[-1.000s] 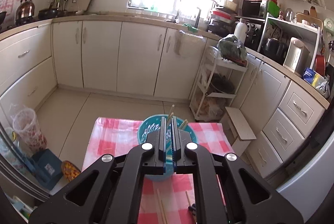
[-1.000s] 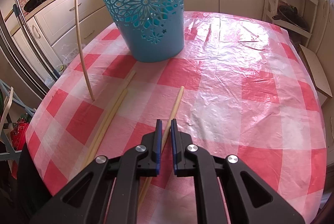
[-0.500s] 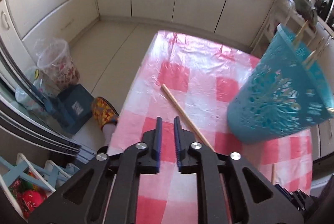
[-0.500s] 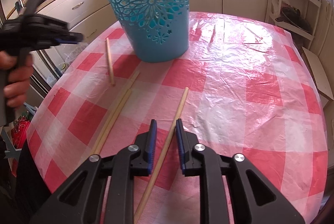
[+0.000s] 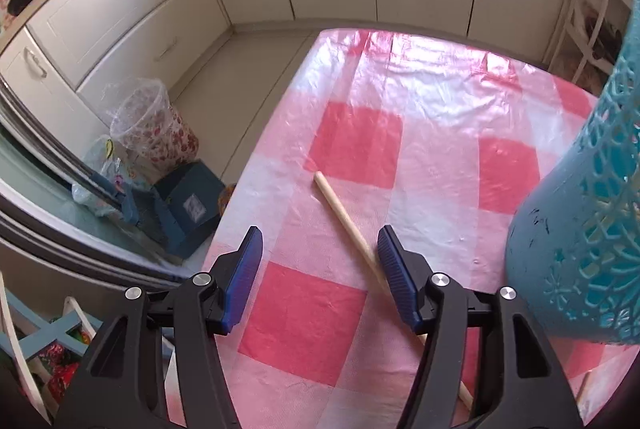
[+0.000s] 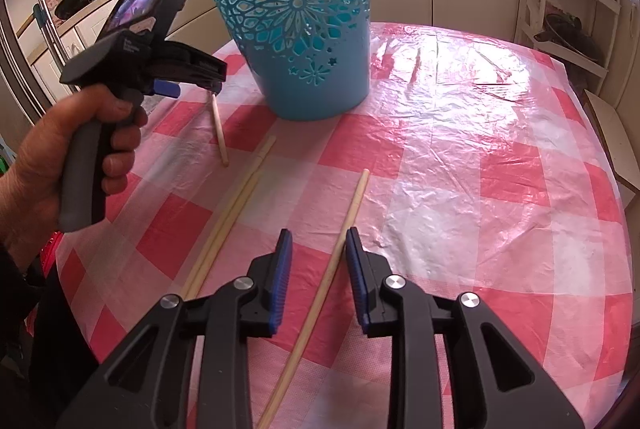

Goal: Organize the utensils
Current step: 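Close the left gripper on a loose stick on the tablecloth, then lift the stick with the left gripper over the basket and open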

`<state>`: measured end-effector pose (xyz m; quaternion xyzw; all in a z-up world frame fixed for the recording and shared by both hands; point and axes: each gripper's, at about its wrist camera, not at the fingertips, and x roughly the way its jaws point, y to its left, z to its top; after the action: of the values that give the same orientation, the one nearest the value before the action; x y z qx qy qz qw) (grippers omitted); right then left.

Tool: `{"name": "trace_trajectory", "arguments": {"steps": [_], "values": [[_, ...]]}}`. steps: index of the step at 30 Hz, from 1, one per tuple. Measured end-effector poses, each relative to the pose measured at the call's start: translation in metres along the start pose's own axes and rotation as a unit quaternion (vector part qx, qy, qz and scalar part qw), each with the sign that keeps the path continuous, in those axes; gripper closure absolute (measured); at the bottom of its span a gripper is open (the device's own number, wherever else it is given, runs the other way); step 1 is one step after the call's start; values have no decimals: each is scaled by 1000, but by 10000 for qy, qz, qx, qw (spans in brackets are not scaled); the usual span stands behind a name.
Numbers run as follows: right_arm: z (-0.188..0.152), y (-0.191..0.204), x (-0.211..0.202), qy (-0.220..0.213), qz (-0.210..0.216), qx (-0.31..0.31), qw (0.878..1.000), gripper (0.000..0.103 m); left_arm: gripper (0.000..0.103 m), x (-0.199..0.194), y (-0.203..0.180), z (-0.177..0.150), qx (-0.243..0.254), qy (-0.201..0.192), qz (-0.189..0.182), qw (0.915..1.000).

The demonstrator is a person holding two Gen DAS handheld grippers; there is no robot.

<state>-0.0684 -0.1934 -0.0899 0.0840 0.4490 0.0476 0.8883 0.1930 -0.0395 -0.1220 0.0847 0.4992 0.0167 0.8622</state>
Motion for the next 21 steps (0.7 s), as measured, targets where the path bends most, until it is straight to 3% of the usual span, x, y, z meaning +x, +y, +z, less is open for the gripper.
{"name": "trace_trajectory", "arguments": {"steps": [3, 5, 8, 12, 14, 16, 21], "values": [[0, 0, 0, 3, 10, 8, 10000, 73, 50, 2, 2, 1, 121, -45, -254, 9996], [0, -1, 0, 2, 20, 20, 10000, 73, 80, 1, 2, 0, 366, -97, -732, 9966], [0, 0, 0, 1, 7, 15, 10000, 73, 90, -3, -10, -3, 1240, -281, -979, 9870], [0, -1, 0, -2, 24, 40, 10000, 73, 94, -11, -18, -11, 2247, -340, -1492, 9623], [0, -2, 0, -3, 30, 47, 10000, 73, 95, -17, -23, -19, 2793, -329, -1754, 9435], [0, -2, 0, -3, 34, 44, 10000, 72, 95, -20, -27, -24, 3080, -314, -1641, 9366], [0, -2, 0, -1, 32, 9, 10000, 69, 90, -18, -30, -17, 2897, -242, -1134, 9500]]}}
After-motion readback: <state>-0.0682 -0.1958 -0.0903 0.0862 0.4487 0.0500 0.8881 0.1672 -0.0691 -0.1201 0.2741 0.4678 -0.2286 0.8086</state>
